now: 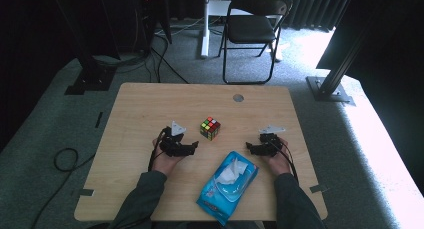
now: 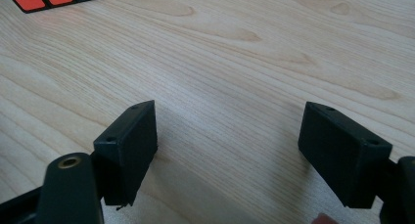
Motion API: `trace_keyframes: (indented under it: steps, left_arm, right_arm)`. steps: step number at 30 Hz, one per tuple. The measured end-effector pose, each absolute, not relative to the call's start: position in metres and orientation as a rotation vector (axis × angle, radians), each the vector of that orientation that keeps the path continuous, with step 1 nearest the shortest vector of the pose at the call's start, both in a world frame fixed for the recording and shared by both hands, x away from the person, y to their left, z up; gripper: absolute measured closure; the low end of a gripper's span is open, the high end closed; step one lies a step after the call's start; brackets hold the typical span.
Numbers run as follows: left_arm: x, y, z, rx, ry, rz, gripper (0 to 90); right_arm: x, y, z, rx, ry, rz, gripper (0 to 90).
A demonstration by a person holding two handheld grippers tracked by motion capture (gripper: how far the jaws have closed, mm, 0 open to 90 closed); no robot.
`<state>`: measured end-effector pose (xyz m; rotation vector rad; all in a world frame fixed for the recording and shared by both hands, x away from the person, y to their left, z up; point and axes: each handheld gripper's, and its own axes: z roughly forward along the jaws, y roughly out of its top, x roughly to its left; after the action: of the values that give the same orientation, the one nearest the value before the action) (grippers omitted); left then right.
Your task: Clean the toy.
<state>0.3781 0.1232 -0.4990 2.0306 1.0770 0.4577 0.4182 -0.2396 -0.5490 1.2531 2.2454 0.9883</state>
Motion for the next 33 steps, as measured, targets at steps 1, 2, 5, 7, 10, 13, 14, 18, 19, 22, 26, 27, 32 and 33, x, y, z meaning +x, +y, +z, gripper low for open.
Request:
trace_keyframes:
  steps: [1, 2, 5, 7, 10, 13, 14, 18, 19, 22, 26, 27, 32, 33]
  left_arm:
    - [0.376, 0.124, -0.499, 2.032, 1.075, 0.448, 22.9]
    - [0.374, 0.124, -0.499, 2.031, 1.070, 0.444, 22.8]
    - [0.370, 0.125, -0.499, 2.044, 1.056, 0.418, 22.9]
    - [0.367, 0.125, -0.498, 2.057, 1.042, 0.419, 23.0]
    - [0.363, 0.125, -0.496, 2.049, 1.034, 0.395, 24.2]
    - [0.358, 0.125, -0.493, 2.041, 1.011, 0.378, 31.0]
    - [0.357, 0.125, -0.492, 2.037, 1.008, 0.379, 32.4]
    - [0.355, 0.124, -0.487, 2.019, 0.997, 0.362, 33.6]
    - [0.355, 0.124, -0.486, 2.014, 0.994, 0.356, 33.7]
    - [0.352, 0.123, -0.483, 2.003, 0.985, 0.341, 33.7]
    - [0.348, 0.118, -0.477, 1.995, 0.968, 0.331, 33.6]
    - [0.346, 0.117, -0.475, 1.994, 0.961, 0.335, 33.6]
    - [0.339, 0.109, -0.468, 1.992, 0.918, 0.334, 33.2]
    - [0.337, 0.107, -0.468, 1.996, 0.907, 0.339, 33.2]
  right_arm:
    - [0.418, -0.239, -0.549, 1.254, 2.244, 0.988, 21.9]
    - [0.418, -0.239, -0.549, 1.255, 2.244, 0.988, 21.9]
    - [0.418, -0.239, -0.549, 1.255, 2.244, 0.988, 21.9]
    - [0.418, -0.240, -0.549, 1.255, 2.244, 0.987, 21.8]
    - [0.416, -0.241, -0.549, 1.244, 2.252, 0.991, 21.8]
    - [0.415, -0.241, -0.549, 1.240, 2.258, 0.994, 21.8]
    - [0.415, -0.242, -0.549, 1.240, 2.259, 0.993, 21.8]
    - [0.414, -0.242, -0.549, 1.239, 2.259, 0.994, 21.8]
    - [0.414, -0.242, -0.549, 1.239, 2.259, 0.994, 21.8]
    - [0.414, -0.242, -0.549, 1.239, 2.259, 0.994, 21.8]
    - [0.414, -0.242, -0.549, 1.237, 2.259, 0.995, 21.8]
    - [0.414, -0.242, -0.549, 1.236, 2.259, 0.995, 21.8]
    - [0.414, -0.242, -0.549, 1.235, 2.262, 0.996, 21.8]
    - [0.414, -0.242, -0.549, 1.235, 2.262, 0.996, 21.8]
